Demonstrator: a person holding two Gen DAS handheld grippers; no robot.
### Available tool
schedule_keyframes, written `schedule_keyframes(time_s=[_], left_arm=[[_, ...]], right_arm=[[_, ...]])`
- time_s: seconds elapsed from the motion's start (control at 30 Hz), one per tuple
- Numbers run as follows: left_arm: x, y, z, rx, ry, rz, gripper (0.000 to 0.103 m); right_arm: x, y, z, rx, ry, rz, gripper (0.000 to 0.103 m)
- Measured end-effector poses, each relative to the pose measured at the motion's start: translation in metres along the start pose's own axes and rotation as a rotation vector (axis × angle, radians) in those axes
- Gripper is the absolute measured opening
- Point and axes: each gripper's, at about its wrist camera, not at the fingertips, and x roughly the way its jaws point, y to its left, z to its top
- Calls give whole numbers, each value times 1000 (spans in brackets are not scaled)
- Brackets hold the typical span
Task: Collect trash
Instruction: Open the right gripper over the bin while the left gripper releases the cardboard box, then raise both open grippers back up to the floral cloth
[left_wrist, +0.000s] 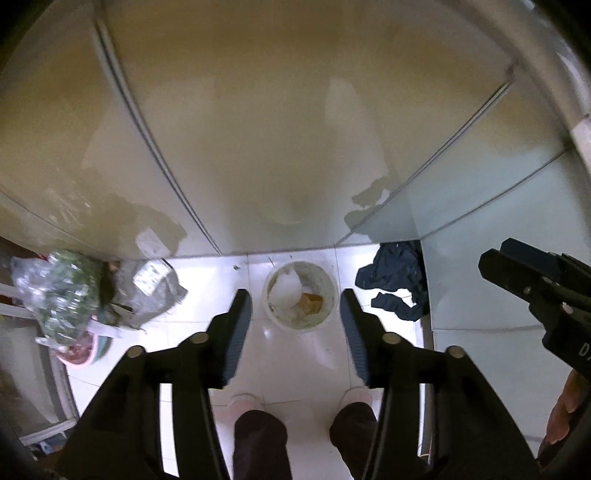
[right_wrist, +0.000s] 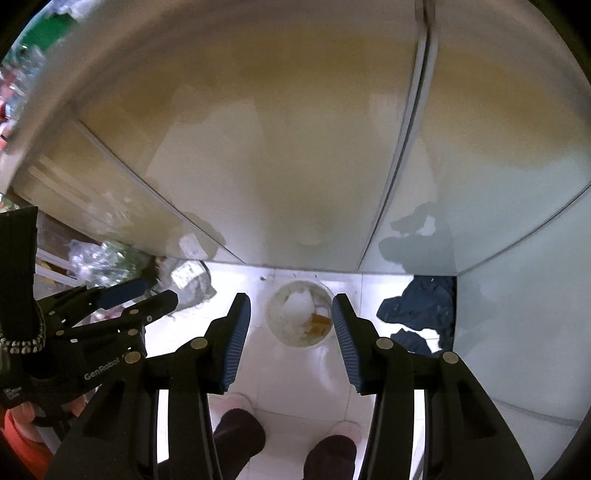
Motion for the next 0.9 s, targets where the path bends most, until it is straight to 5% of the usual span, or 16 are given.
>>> schedule_keyframes(time_s=[0.23, 0.47, 0.67, 0.9], left_arm=[[-130, 3, 22, 27, -119, -6, 60], [-253, 11, 50, 68, -293, -29, 64], [-328, 14, 68, 132, -432, -36, 67], [-384, 15, 88, 176, -575, -29, 85]], right_arm=[[-107, 32, 22, 5, -99, -14, 60], [-204, 66, 39, 23, -233, -49, 60], [-273, 95, 52, 54, -371, -91, 60], [-322, 108, 66, 68, -523, -128, 71]])
